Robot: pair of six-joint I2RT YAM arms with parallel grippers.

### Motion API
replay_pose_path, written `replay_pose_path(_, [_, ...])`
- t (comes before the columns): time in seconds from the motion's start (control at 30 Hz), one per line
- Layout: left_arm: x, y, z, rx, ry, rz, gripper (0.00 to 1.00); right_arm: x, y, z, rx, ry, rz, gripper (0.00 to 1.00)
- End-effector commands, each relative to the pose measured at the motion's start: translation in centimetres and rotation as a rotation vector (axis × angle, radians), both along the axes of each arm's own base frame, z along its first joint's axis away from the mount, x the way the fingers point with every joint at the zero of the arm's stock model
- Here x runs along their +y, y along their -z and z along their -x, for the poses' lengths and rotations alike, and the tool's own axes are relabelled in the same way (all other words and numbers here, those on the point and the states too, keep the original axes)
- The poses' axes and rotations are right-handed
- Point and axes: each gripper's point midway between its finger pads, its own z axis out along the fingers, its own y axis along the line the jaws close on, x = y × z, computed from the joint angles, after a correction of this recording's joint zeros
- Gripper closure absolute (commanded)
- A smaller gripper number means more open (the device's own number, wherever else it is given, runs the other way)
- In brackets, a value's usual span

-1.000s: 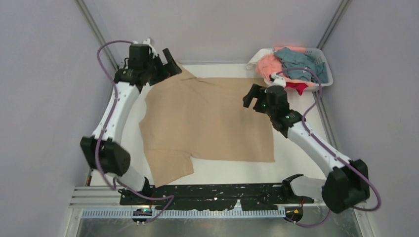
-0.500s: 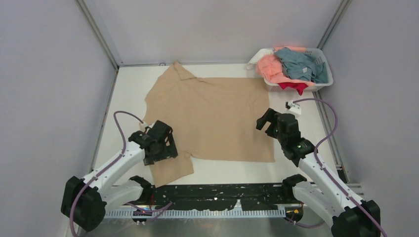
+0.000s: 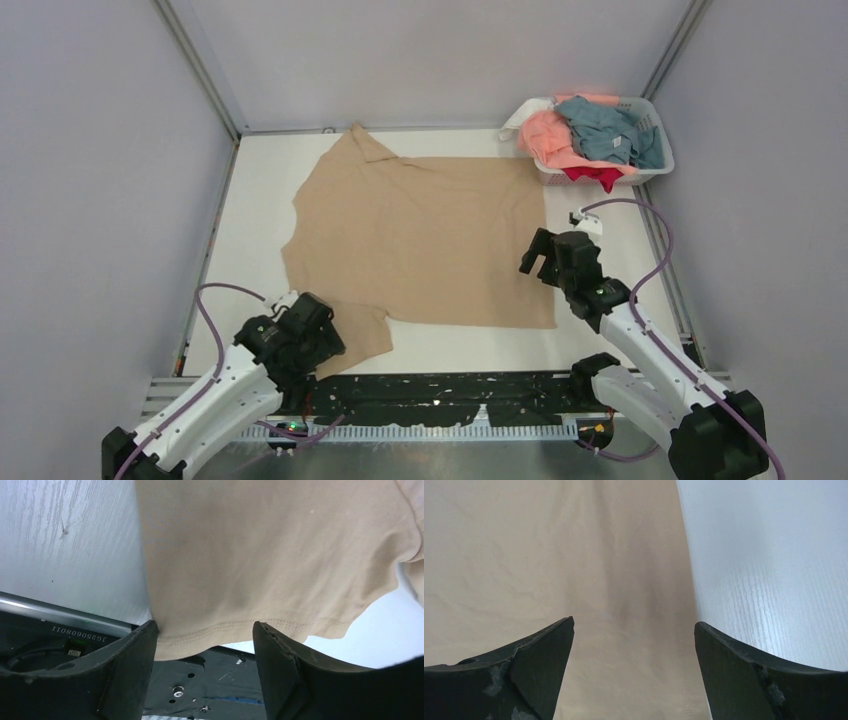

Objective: Fold and stack the t-shirts
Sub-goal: Grab the side of the flattened tshirt closest away from the robot with both arms

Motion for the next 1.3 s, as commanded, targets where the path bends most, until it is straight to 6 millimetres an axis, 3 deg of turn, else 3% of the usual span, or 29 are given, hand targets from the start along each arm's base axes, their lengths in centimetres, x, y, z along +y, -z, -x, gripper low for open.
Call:
replay_pose_path(0.0, [0.8,0.4,1.7,0.06,-0.045,-0.009,0.32,-0.3,0.4,-0.5,-0.002,0.01,0.021,0.05])
replay_pose_path(0.13, [0.9,1.3,2.5,0.108,-0.035,-0.022,0.42,-0.3,0.7,-0.5,0.018,0.016,0.028,0.05])
replay_pose_path(0.27, [0.1,1.7,2.5,0.131,0.009,-0.004,0.59,-1.0,0.5,-0.1,0.017,0.06,0.029,0.05])
replay_pose_path(0.4, [0.0,1.4,2.1,0.127,0.028,-0.016,0.97,-2.0,0.1,0.5,-0.004,0.114,0.033,0.05])
replay_pose_path(0.43, [-0.1,1.1,2.0,0.12,0.034,-0.015,1.0,-2.4,-0.2,0.7,-0.015,0.129,0.034,0.05])
replay_pose_path(0.53, [-0.2,0.6,1.5,0.092,0.049,-0.006,1.0,-3.0,0.8,2.8,0.061,0.185,0.009,0.05])
replay_pose_path(0.7, [-1.1,0.3,0.8,0.046,0.097,0.034,1.0,-1.9,4.0,7.4,0.269,0.175,-0.042,0.04])
replay_pose_path(0.87, [-1.4,0.5,0.7,0.041,0.132,0.039,1.0,-0.5,6.2,10.0,0.334,0.187,-0.08,0.0])
replay_pose_path(0.97, [-1.4,0.7,0.8,0.043,0.149,0.041,1.0,0.1,7.5,11.1,0.369,0.227,-0.114,0.03])
replay_pose_path(1.13, [-1.3,0.6,0.6,0.028,0.168,0.032,1.0,-0.8,8.0,11.5,0.324,0.315,-0.108,0.1])
replay_pose_path(1.27, [-1.4,0.6,0.4,0.024,0.178,0.027,1.0,-0.8,7.8,10.7,0.242,0.343,-0.172,0.27])
